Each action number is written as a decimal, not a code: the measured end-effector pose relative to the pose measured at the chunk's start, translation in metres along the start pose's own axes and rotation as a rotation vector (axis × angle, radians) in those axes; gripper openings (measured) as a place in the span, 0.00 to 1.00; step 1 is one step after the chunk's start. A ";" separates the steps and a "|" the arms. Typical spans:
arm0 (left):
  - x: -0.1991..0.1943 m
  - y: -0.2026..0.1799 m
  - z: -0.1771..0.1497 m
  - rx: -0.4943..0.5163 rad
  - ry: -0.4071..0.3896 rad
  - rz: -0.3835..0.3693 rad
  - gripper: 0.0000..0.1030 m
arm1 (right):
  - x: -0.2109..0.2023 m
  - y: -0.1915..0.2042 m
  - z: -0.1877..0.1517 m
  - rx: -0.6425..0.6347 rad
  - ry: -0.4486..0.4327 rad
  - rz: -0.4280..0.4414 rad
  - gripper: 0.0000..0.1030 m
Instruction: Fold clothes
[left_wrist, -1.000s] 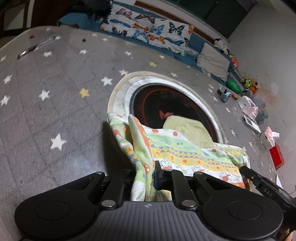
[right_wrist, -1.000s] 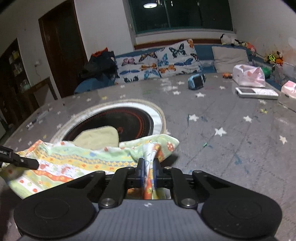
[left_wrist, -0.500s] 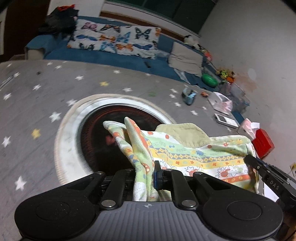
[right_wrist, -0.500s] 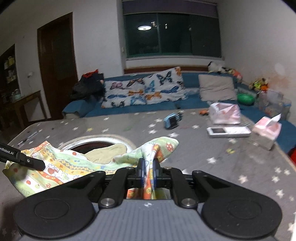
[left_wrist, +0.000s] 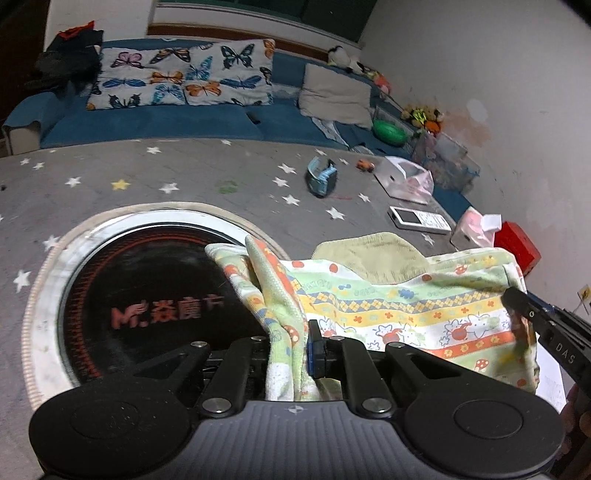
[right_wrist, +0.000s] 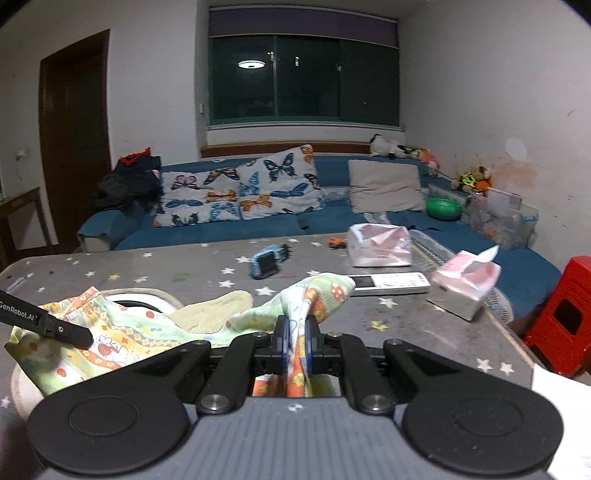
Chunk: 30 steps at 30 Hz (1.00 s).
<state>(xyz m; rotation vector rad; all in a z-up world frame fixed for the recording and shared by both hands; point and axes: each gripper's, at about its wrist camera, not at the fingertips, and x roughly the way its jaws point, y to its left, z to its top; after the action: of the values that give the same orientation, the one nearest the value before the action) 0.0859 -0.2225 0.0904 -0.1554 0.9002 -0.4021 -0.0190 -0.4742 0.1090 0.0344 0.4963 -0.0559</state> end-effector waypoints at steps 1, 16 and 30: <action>0.004 -0.004 0.000 0.006 0.007 0.000 0.10 | 0.002 -0.004 -0.001 0.003 0.002 -0.006 0.07; 0.044 -0.032 -0.010 0.074 0.091 0.014 0.11 | 0.023 -0.040 -0.022 0.045 0.063 -0.057 0.07; 0.061 -0.024 -0.026 0.109 0.144 0.073 0.33 | 0.048 -0.059 -0.049 0.090 0.152 -0.095 0.09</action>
<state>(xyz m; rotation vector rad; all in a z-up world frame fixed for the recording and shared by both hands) 0.0927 -0.2682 0.0375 0.0070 1.0201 -0.3973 -0.0040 -0.5335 0.0423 0.1039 0.6466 -0.1694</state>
